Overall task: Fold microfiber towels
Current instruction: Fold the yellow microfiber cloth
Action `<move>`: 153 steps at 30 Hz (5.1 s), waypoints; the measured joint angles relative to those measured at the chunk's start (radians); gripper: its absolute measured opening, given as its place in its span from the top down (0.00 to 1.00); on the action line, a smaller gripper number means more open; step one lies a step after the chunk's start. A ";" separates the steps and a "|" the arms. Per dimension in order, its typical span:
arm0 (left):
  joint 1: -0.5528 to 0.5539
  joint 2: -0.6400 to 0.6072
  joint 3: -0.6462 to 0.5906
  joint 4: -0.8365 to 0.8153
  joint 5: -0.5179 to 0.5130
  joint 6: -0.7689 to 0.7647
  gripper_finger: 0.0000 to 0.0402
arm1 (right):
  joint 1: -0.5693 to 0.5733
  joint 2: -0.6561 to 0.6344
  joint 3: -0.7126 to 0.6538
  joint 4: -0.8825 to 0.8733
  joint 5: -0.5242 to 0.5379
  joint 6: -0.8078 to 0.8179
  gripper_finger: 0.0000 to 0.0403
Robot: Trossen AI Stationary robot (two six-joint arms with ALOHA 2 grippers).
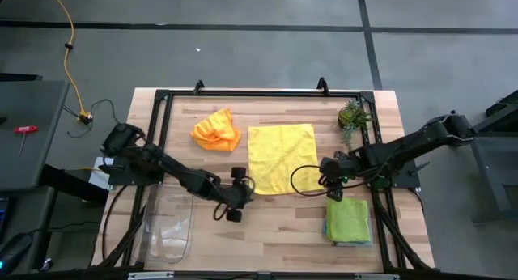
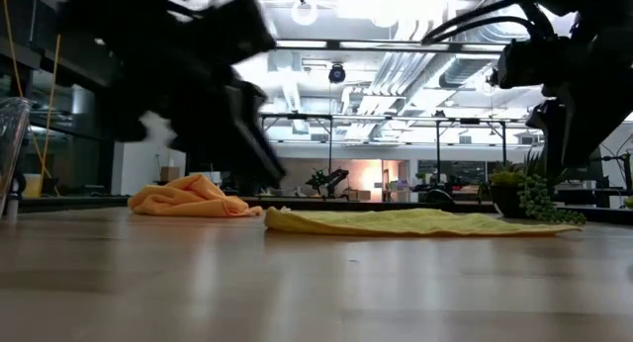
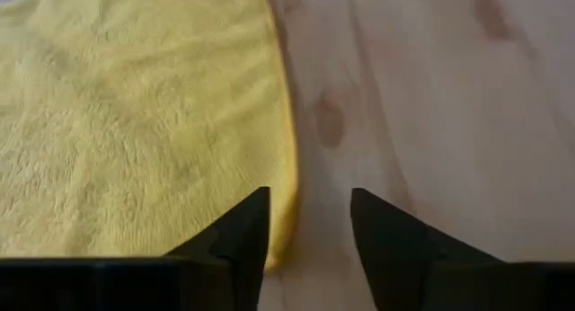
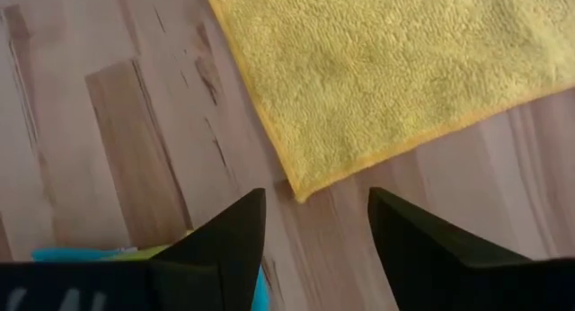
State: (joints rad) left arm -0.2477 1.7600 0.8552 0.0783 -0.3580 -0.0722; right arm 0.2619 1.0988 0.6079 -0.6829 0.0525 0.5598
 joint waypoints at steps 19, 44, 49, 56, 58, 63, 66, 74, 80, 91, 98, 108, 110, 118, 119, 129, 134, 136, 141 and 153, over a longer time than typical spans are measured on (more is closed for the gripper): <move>0.098 0.076 0.035 -0.078 0.175 -0.109 0.60 | 0.000 0.001 -0.001 -0.016 0.003 0.019 0.53; 0.097 0.076 0.035 -0.083 0.169 -0.109 0.99 | 0.000 0.235 -0.002 0.090 0.004 -0.321 0.53; 0.097 0.076 0.035 -0.086 0.169 -0.113 1.00 | 0.000 0.308 -0.002 0.122 0.004 -0.334 0.55; 0.097 0.075 0.035 -0.086 0.168 -0.135 1.00 | 0.022 0.324 0.002 0.127 0.018 -0.352 0.62; 0.097 0.075 0.035 -0.086 0.167 -0.135 1.00 | 0.034 0.325 0.002 0.128 0.031 -0.352 0.65; 0.097 0.075 0.035 -0.086 0.166 -0.135 1.00 | 0.059 0.326 0.001 0.128 0.049 -0.298 0.75; 0.097 0.075 0.035 -0.086 0.166 -0.135 1.00 | 0.070 0.326 0.000 0.128 0.049 -0.254 0.82; 0.097 0.039 0.035 -0.137 0.168 -0.137 1.00 | 0.055 0.290 -0.005 0.111 0.006 -0.152 0.99; 0.099 -0.022 0.035 -0.194 0.175 -0.137 1.00 | 0.005 0.229 -0.004 0.110 -0.147 -0.111 0.99; 0.219 -0.161 0.035 -0.224 0.226 -0.179 1.00 | -0.111 0.067 -0.003 0.119 -0.311 0.018 1.00; 0.362 -0.171 0.035 -0.222 0.225 -0.148 1.00 | -0.202 -0.025 -0.002 0.110 -0.264 0.083 1.00; 0.482 -0.155 0.035 -0.171 0.198 -0.137 1.00 | -0.275 -0.045 -0.002 0.062 -0.132 0.216 1.00; 0.497 -0.155 0.035 -0.152 0.197 -0.151 1.00 | -0.281 -0.045 -0.002 0.045 -0.110 0.246 1.00; 0.526 -0.101 0.036 -0.077 0.197 -0.161 1.00 | -0.283 -0.045 -0.002 0.011 0.010 0.362 1.00; 0.528 -0.088 0.035 -0.066 0.197 -0.161 1.00 | -0.283 -0.045 -0.002 0.010 0.017 0.373 1.00; 0.533 -0.024 0.035 0.050 0.171 -0.196 1.00 | -0.283 0.012 -0.002 -0.020 0.092 0.485 1.00; 0.557 -0.024 0.035 0.059 0.162 -0.194 1.00 | -0.304 0.080 -0.002 -0.017 0.137 0.507 1.00; 0.569 -0.024 0.035 0.059 0.160 -0.184 1.00 | -0.317 0.098 -0.002 -0.012 0.156 0.516 1.00; 0.601 -0.024 0.035 0.061 0.159 -0.179 1.00 | -0.356 0.114 -0.002 -0.001 0.185 0.525 1.00; 0.628 -0.021 0.035 0.073 0.142 -0.179 1.00 | -0.451 0.114 -0.002 0.000 0.198 0.543 1.00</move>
State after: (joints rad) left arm 0.3800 1.7386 0.8906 0.1511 -0.2156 -0.2510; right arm -0.1893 1.2129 0.6064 -0.6827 0.2501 1.1030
